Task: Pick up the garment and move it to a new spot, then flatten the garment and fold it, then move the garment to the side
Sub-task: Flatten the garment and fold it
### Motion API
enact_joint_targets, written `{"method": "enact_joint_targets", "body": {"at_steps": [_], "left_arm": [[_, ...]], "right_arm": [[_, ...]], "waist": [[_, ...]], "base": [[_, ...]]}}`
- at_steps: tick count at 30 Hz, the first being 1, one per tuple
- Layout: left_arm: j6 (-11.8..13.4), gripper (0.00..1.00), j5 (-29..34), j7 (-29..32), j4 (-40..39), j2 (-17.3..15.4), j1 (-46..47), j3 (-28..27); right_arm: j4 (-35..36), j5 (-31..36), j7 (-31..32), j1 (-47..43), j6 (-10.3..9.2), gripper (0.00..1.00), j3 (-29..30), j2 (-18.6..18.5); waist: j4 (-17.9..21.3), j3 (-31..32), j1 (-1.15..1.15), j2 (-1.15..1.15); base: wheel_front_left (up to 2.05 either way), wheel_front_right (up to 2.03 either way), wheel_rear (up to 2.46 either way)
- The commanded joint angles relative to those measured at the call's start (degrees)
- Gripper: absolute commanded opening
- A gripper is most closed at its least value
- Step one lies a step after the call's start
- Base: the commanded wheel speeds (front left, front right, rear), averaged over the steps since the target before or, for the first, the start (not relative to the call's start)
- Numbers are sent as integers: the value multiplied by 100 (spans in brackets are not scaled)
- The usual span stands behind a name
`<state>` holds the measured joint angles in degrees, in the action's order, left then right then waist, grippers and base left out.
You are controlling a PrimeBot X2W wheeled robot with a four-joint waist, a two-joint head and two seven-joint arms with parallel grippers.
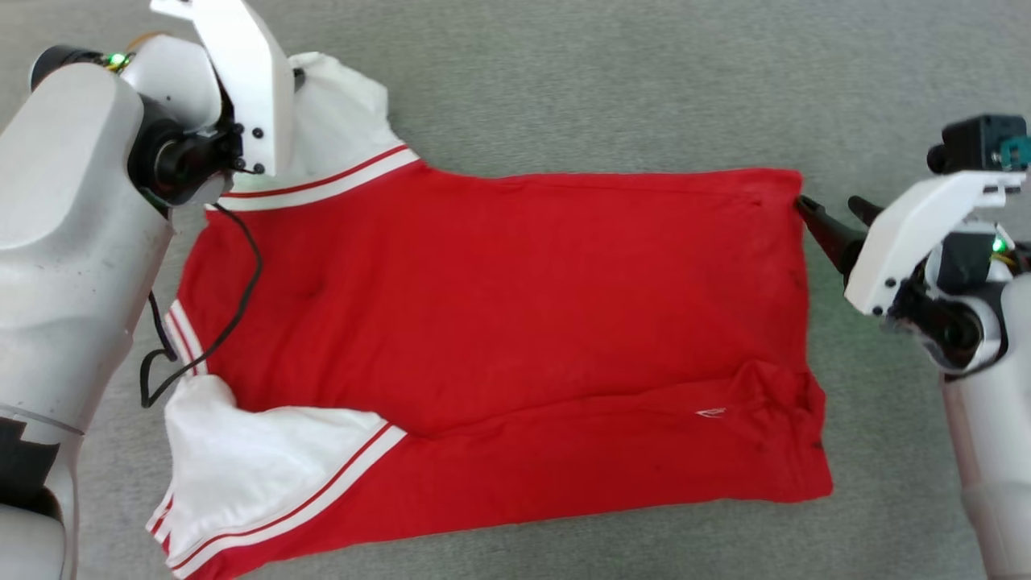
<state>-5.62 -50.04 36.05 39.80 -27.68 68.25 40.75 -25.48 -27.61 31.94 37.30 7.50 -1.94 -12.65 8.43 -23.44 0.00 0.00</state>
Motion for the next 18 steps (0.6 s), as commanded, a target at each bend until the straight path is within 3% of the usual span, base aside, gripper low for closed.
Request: {"method": "enact_joint_targets", "body": {"at_steps": [1, 10, 11, 12, 18], "left_arm": [[-34, 0, 42, -73, -52, 19, 52, 35], [-59, 0, 1, -350, -187, 82, -1, 19], [-49, 0, -17, -378, -183, 89, -22, -3], [-46, 0, -28, -402, -171, 95, -52, -6], [4, 0, -177, -529, -94, 104, -227, -121]], "right_arm": [[-146, 84, 132, 203, -2, 100, -31, -33], [-1581, 280, 1294, 838, -3, 100, -179, 75], [-1681, 292, 1384, 876, -2, 23, -195, 106], [-1762, 313, 1464, 921, -2, 0, -214, 127], [-1682, 306, 1288, 1217, -1, 0, -322, 34]], "waist": [[-133, -35, 0, 0], [-317, -211, 0, 0], [-321, -213, 0, 0], [-324, -207, 0, 0], [-337, -45, 0, 0]], "base": [[0, 0, 0], [0, 0, 0], [0, 0, 0], [0, 0, 0], [0, 0, 0]]}}
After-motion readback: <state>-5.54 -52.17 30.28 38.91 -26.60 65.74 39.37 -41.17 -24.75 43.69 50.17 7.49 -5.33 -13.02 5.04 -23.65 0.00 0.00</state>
